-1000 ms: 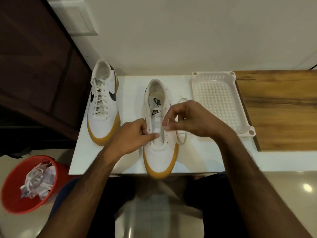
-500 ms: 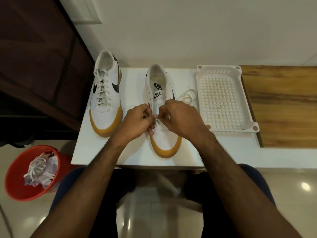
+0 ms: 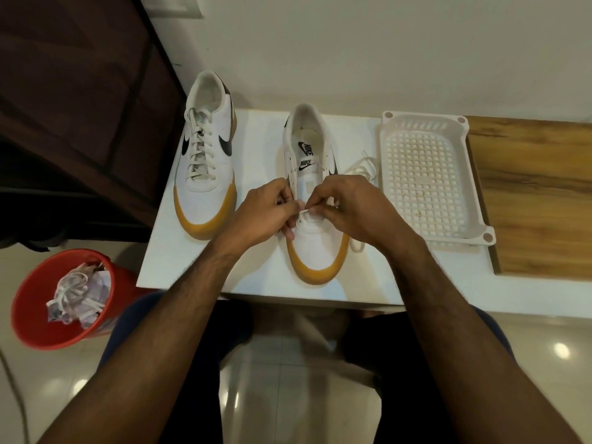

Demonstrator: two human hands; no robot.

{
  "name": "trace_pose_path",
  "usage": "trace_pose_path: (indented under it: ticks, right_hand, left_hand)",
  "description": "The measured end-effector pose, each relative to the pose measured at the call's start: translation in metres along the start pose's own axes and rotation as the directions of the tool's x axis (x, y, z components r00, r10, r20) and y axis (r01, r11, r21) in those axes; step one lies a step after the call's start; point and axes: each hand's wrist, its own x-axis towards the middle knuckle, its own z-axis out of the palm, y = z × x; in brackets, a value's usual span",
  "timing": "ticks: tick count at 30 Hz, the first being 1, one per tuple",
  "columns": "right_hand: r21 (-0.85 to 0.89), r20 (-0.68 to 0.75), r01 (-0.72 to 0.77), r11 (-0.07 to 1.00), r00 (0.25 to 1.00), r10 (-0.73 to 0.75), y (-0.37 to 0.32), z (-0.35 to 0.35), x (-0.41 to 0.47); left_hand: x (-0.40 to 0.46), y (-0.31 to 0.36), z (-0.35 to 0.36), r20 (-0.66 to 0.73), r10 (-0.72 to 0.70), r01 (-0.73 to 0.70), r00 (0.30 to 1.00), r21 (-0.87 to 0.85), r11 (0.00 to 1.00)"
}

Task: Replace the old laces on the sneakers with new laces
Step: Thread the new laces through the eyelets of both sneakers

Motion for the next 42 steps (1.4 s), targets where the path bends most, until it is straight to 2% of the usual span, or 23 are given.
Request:
trace_pose_path:
  ticks: [5,11,13,18,22,27,30,33,35,37,39,42]
  right_hand:
    - [-0.178,0.066,0.048,0.983,0.997,-0.037,-0.008,-0.003,0.002]
    - [-0.274,0.079,0.076,0.959,0.995,-0.056,-0.012,0.002,0.007]
    - [-0.240,0.080,0.080,0.967,0.995,-0.062,-0.009,0.003,0.007]
    - [0.004,0.015,0.063,0.998,0.998,-0.063,0.004,0.004,0.003]
    - [0.032,0.036,0.049,0.998,0.998,-0.050,0.005,0.005,0.007]
    - [-0.012,0.089,0.052,0.999,0.995,-0.051,0.002,0.009,0.012]
    - [0.073,0.049,-0.015,0.997,0.999,0.012,0.002,0.014,0.012]
    - [0.084,0.009,-0.066,0.994,0.998,0.066,0.001,0.020,0.011]
    - [0.069,0.000,-0.065,0.995,0.998,0.065,-0.001,0.023,0.012]
    - [0.086,0.018,-0.062,0.994,0.998,0.060,0.000,0.023,0.013]
    - [0.097,0.045,-0.069,0.993,0.997,0.064,0.002,0.019,0.014]
    - [0.091,0.065,-0.066,0.994,0.996,0.060,0.003,0.019,0.016]
  left_hand:
    - [0.002,0.001,0.001,-0.005,-0.003,0.003,1.000,0.020,1.000]
    - [0.001,0.001,0.001,-0.004,0.016,-0.016,1.000,0.058,0.998]
    - [0.002,0.000,0.000,-0.010,0.020,-0.019,1.000,0.057,0.998]
    - [0.002,-0.002,-0.002,-0.019,0.032,-0.031,0.999,0.047,0.998]
    - [0.001,-0.003,-0.001,-0.020,0.045,-0.044,0.999,0.050,0.998]
    - [0.001,-0.003,-0.001,-0.023,0.052,-0.050,0.998,0.047,0.998]
    - [0.001,-0.004,-0.002,-0.012,0.055,-0.055,0.998,0.041,0.998]
    - [0.003,-0.006,-0.009,0.054,0.046,-0.047,0.997,0.019,0.999]
    - [0.004,-0.011,-0.017,0.171,0.040,-0.037,0.984,-0.019,0.999]
    - [0.003,-0.017,-0.022,0.274,0.046,-0.065,0.961,0.058,0.996]
    - [0.001,-0.020,-0.022,0.284,0.059,-0.109,0.957,0.165,0.980]
    - [0.002,-0.020,-0.019,0.245,0.090,-0.135,0.965,0.172,0.976]
